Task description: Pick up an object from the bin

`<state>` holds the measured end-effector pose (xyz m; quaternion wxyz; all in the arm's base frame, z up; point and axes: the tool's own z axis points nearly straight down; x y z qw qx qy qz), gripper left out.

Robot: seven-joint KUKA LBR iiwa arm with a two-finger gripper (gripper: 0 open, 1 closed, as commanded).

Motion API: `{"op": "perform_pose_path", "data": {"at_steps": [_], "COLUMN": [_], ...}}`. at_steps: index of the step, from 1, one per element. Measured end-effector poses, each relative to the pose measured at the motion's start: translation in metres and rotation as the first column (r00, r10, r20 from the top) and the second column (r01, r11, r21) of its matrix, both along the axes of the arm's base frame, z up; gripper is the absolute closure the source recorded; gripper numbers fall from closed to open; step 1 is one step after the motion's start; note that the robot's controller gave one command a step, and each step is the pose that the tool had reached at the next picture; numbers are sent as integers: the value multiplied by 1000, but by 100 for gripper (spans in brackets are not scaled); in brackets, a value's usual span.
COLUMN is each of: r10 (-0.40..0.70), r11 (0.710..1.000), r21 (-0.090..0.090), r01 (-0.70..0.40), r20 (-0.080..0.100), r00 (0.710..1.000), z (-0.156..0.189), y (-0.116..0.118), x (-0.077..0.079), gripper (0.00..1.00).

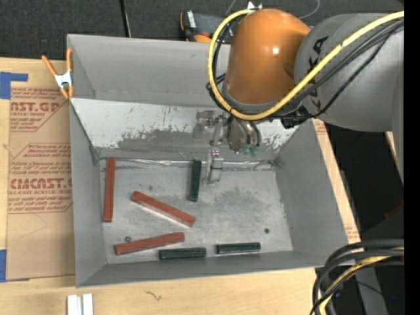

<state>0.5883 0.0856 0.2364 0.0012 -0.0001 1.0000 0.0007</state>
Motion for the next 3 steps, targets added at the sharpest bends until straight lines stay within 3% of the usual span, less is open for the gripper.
{"op": "perform_pose_path", "data": {"at_steps": [1, 2, 3], "r10": [-60, -63, -63], "r11": [998, 998, 998], "r21": [-1, 0, 0], "r01": [60, 63, 63], "r20": [-10, -2, -2], "r00": [998, 998, 998], "z": [-144, -139, -139], "y": [63, 62, 61], "x": [-36, -33, -33], "gripper": [0, 100, 0]}}
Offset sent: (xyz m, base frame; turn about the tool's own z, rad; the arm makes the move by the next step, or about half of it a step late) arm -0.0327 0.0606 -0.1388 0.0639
